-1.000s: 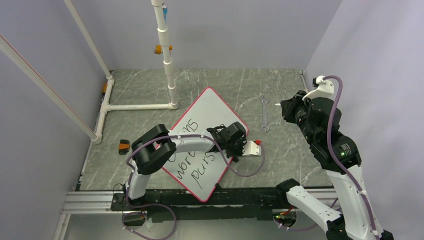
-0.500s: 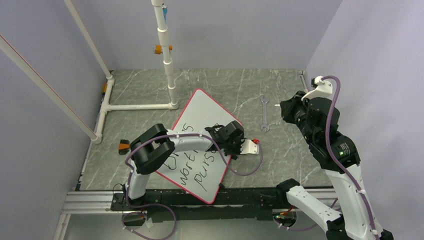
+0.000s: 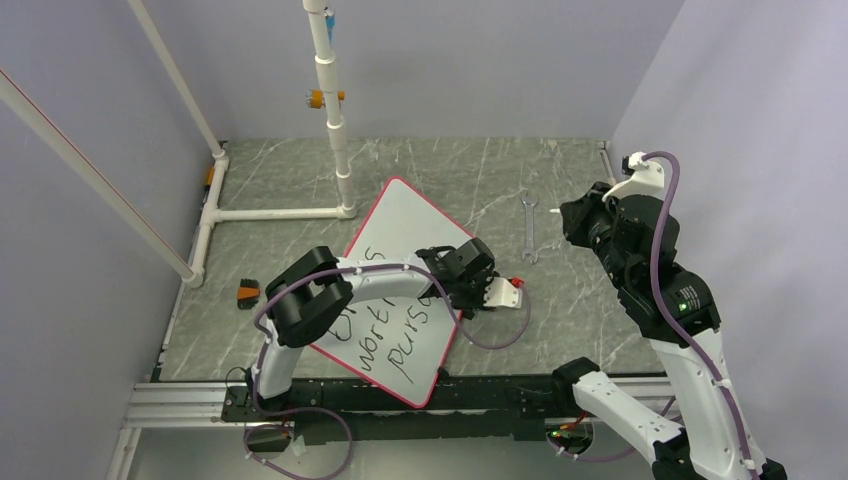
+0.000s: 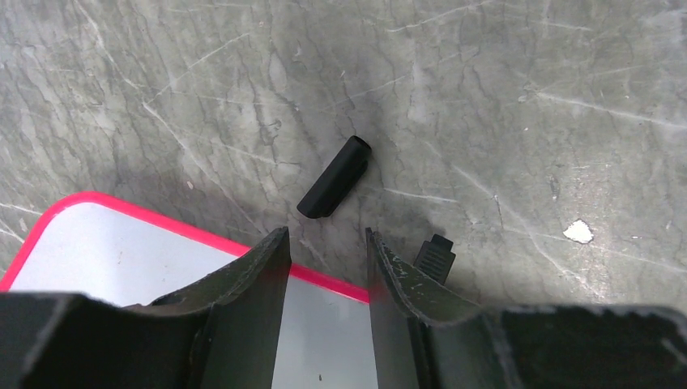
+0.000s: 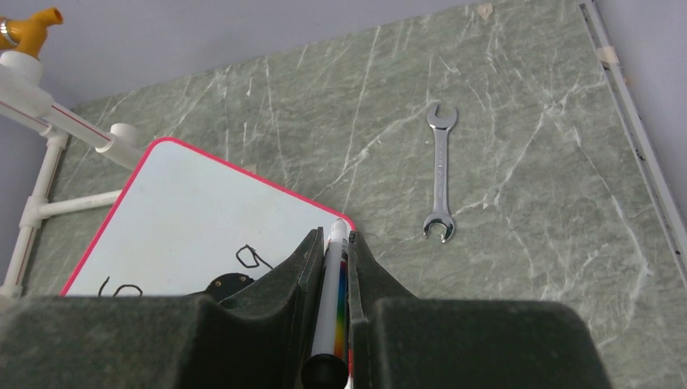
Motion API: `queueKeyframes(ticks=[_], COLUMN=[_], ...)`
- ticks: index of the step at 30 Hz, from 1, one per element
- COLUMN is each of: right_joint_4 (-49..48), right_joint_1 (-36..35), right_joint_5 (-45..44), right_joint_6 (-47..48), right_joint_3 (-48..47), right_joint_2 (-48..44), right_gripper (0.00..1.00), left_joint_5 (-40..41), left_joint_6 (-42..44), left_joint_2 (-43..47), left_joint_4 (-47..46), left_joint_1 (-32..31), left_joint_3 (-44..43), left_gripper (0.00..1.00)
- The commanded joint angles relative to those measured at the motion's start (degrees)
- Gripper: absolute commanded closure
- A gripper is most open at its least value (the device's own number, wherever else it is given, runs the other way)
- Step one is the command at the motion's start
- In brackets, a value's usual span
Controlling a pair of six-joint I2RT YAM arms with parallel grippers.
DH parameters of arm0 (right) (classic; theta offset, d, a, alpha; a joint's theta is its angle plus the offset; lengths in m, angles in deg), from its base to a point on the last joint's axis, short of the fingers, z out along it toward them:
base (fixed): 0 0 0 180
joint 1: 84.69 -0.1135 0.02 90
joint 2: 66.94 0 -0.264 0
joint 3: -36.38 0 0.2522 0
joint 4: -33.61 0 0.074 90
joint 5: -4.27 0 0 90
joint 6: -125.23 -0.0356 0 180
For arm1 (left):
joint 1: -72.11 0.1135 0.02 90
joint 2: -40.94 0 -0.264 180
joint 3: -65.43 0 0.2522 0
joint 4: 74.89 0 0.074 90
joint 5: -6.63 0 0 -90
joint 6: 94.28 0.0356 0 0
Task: Write a sentence on the whiteboard
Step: Pick up the pen cap from the center of the board.
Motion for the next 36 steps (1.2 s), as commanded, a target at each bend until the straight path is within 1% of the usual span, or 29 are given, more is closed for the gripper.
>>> queueKeyframes(ticks=[1,15,18,21,24,31,33,36], right_joint_4=[-0.7,-0.1,0.0,0.2,0.4,0.6,0.6,0.5], right_joint_1=[0.1,0.1,0.1,0.1,0.1,0.1,0.1,0.1], right_joint_5=[-0.7,-1.3,-1.2,-1.1,-1.1,-0.9,-0.9,-1.1], right_joint_6=[1.2,1.8,1.9,2.1,2.2,2.2,2.3,2.4], right_joint_3=[-1.9,-2.4,-2.4,-2.7,-2.8,-2.6,-2.7,-2.9], right_joint_2=[-0.4,-0.7,-0.6,-0.6,-0.7,-0.6,-0.5,-0.2], right_gripper=[1.0,1.0,1.0,1.0,1.0,1.0,1.0,1.0], left_joint_5=[0.5,0.1,-0.2,-1.2,-3.0,-6.1,-6.3,-6.3], left_joint_6=[3.0,6.2,7.0,8.4,9.3,9.7,9.8,9.3], left_joint_2=[-1.7,-6.7,-8.1,-9.6,-10.6,-12.7,-13.1,-13.2], left_joint_4=[2.4,4.2,5.6,8.8,11.0,14.3,14.6,14.9], left_joint_1=[-0.7,-1.8,-2.0,-2.0,-2.1,-2.6,-2.6,-2.6], left_joint_3=[-3.1,-9.1,-10.9,-12.9,-14.1,-15.5,-15.7,-16.1], left_gripper=[0.56,0.53,0.53,0.55,0.6,0.76,0.86,0.95])
